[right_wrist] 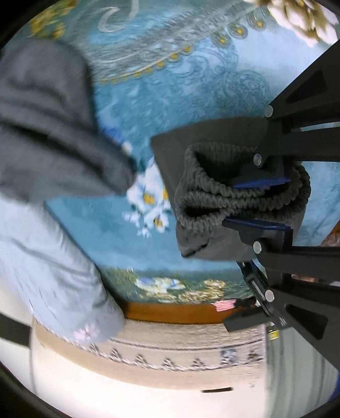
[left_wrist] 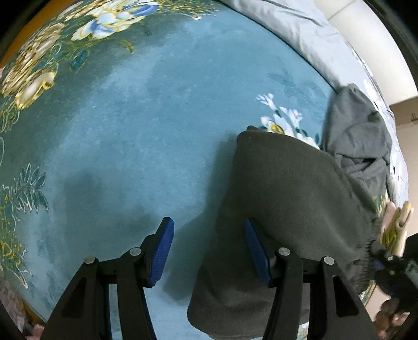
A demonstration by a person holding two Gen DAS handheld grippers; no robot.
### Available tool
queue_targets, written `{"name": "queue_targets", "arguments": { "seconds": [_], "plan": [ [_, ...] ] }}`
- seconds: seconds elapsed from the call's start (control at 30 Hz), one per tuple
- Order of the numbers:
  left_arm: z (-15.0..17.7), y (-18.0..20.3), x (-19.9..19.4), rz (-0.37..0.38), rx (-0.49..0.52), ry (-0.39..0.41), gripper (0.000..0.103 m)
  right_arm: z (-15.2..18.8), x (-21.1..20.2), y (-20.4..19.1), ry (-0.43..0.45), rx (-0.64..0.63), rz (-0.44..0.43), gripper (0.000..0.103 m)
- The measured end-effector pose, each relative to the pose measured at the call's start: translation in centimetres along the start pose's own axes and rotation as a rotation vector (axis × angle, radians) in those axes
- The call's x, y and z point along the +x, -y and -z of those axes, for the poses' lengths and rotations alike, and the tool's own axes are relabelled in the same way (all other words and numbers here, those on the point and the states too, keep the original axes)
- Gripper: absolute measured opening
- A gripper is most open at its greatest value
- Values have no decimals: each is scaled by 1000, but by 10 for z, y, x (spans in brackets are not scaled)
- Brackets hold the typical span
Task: Fold clothes
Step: 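Grasp the elastic waistband of the folded pants with the right gripper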
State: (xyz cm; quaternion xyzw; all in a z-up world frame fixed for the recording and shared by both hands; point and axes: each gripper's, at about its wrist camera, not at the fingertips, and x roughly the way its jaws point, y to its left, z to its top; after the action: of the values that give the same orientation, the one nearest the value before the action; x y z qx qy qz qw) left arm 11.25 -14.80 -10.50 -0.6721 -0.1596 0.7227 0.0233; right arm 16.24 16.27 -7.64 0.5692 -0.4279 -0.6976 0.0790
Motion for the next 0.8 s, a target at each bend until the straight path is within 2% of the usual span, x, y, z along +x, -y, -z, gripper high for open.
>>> {"name": "queue_targets", "arguments": {
  "seconds": [0.1, 0.27, 0.5, 0.8],
  "plan": [
    [-3, 0, -2, -6, -14, 2, 58, -2, 8, 7, 2, 33, -22, 23],
    [-4, -1, -12, -12, -12, 19, 58, -5, 15, 4, -24, 7, -28, 23],
    [-7, 16, -27, 35, 3, 47, 58, -2, 18, 11, -30, 37, -12, 25],
    [-1, 23, -50, 69, 36, 60, 58, -3, 4, 2, -55, 16, 46, 36]
  ]
}}
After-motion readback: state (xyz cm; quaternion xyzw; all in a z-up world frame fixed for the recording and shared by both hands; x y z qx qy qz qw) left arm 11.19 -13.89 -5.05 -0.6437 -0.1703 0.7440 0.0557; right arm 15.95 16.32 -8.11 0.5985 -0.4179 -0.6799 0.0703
